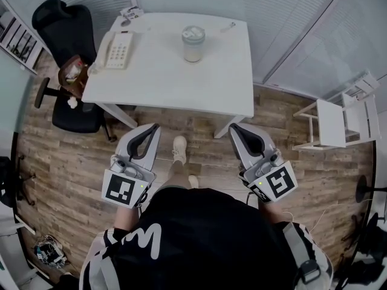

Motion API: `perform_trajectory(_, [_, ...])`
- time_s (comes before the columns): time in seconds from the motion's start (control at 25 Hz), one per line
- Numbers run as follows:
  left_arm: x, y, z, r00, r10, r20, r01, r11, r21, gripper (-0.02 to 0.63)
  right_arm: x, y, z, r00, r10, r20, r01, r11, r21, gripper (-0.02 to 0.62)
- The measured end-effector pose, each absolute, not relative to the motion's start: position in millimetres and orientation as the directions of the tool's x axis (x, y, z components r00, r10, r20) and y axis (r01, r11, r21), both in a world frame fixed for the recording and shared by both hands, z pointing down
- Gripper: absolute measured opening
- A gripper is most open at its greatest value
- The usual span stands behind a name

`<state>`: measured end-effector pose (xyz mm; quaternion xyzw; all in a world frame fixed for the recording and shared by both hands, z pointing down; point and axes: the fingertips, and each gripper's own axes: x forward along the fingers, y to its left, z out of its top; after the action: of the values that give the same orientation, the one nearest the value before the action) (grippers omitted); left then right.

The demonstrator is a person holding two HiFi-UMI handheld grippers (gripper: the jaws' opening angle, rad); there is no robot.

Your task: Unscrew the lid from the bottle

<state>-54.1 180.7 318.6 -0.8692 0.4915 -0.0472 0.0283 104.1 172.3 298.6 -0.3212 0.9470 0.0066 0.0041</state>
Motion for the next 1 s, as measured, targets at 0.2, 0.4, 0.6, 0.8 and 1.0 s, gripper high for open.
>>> perform_trajectory(0.2, [-54, 156, 317, 0.526, -0.849, 0.039, -0.845, -0.527, -0.091, 0.003, 102, 151, 300, -0.782, -0.624, 0.003, -0.623, 0.781, 0.043, 0.002])
perform_trajectory(0.4, [-55, 125, 318, 0.543, -0.839, 0.041, -0.833, -0.544, -0.099, 0.003, 99, 123, 301, -0.772, -0.636, 0.005, -0.635, 0.771, 0.047, 0.002])
perform_trajectory(0.6, [-59, 93, 317, 0.552, -0.832, 0.044, -0.827, -0.554, -0.100, 0.003, 93, 91, 300, -0.765, -0.643, 0.004, -0.643, 0.765, 0.047, 0.002])
perform_trajectory(0.8, [-66, 59, 319, 0.561, -0.826, 0.050, -0.820, -0.563, -0.101, 0.002, 86, 60, 302, -0.759, -0.651, 0.007, -0.650, 0.759, 0.041, 0.002])
perform_trajectory(1.0, [-70, 24, 319, 0.577, -0.815, 0.055, -0.810, -0.579, -0.094, 0.003, 80, 28, 304, -0.749, -0.663, 0.015, -0.662, 0.749, 0.035, 0.002])
